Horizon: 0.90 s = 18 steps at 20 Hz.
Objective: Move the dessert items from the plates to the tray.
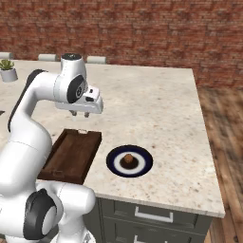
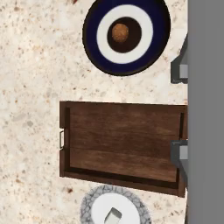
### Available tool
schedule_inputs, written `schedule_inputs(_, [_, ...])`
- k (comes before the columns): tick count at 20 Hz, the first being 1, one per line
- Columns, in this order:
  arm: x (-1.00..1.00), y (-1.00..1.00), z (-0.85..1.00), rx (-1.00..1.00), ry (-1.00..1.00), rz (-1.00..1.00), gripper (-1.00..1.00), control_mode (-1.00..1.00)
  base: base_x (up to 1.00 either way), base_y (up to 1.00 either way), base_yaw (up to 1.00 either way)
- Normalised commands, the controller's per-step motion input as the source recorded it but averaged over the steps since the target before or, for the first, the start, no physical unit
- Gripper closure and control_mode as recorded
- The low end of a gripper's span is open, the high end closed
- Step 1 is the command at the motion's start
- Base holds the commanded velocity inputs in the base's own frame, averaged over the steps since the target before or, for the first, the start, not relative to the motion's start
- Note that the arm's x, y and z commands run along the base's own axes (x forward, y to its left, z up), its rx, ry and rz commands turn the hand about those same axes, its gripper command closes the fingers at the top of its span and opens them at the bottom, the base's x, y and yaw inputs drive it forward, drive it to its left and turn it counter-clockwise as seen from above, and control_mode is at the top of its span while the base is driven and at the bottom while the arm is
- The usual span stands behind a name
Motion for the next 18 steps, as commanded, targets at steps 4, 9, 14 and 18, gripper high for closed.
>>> schedule_inputs(4, [0.0, -0.2, -0.04, 0.0, 0.0, -0.01, -1.0, -1.0, 0.0, 0.0, 0.0])
schedule_inputs(9, [0.02, -0.63, -0.46, 0.0, 0.0, -0.08, -1.0, -1.0, 0.0, 0.0, 0.0])
schedule_inputs(14, [0.0, -0.64, -0.27, -0.06, 0.08, -0.1, -1.0, -1.0, 0.0, 0.0, 0.0])
schedule_inputs(18, [0.05, -0.5, -0.19, -0.09, 0.13, -0.09, -1.0, -1.0, 0.0, 0.0, 0.0])
